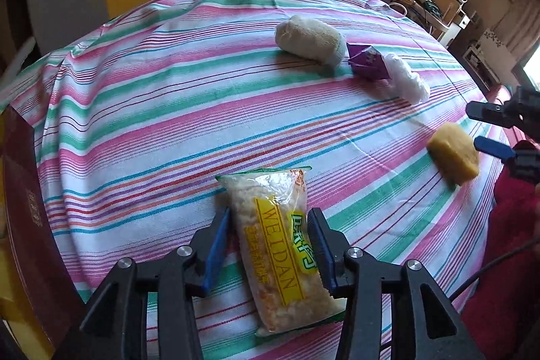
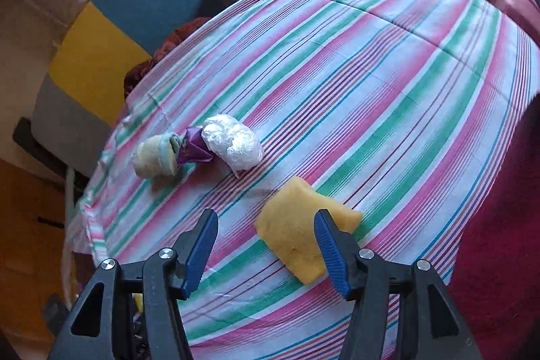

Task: Organize objects
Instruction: 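Grasp the second WEIDAN cracker packet with the left gripper while the right gripper approaches the yellow sponge, then grasp the yellow sponge with the right gripper while the left gripper holds the WEIDAN packet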

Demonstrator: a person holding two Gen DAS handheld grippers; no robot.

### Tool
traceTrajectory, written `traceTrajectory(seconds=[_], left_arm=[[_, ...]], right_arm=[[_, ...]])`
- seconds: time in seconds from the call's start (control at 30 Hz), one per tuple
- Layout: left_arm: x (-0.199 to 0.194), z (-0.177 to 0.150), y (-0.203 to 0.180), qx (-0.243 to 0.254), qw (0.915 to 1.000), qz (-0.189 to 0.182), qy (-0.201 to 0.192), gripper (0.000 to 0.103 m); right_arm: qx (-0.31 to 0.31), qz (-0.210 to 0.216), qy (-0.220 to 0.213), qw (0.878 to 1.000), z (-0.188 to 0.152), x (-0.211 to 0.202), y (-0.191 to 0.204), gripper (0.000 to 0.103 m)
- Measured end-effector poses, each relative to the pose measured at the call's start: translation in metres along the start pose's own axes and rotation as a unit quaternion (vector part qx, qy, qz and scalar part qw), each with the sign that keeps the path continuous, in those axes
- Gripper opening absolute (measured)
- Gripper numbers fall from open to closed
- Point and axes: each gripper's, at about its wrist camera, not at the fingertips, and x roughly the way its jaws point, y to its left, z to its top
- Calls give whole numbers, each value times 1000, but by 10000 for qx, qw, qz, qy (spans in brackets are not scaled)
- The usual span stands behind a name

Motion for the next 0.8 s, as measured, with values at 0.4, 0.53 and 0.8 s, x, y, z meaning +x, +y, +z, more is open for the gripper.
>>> traceTrajectory(seconds=[0.4,0.53,0.8], left_arm=[[-1,-5,6,-42,9997,-161,-157,47],[-1,-5,7,-18,9997,-168,-194,48],[-1,-7,6,-14,9995,-156,-257,48]], right_arm=[[-1993,-1095,995,9687,2,37,24,79],[-1943,-1164,1249,9660,1,51,19,79],[-1786,-1070,1231,9703,0,50,11,62]])
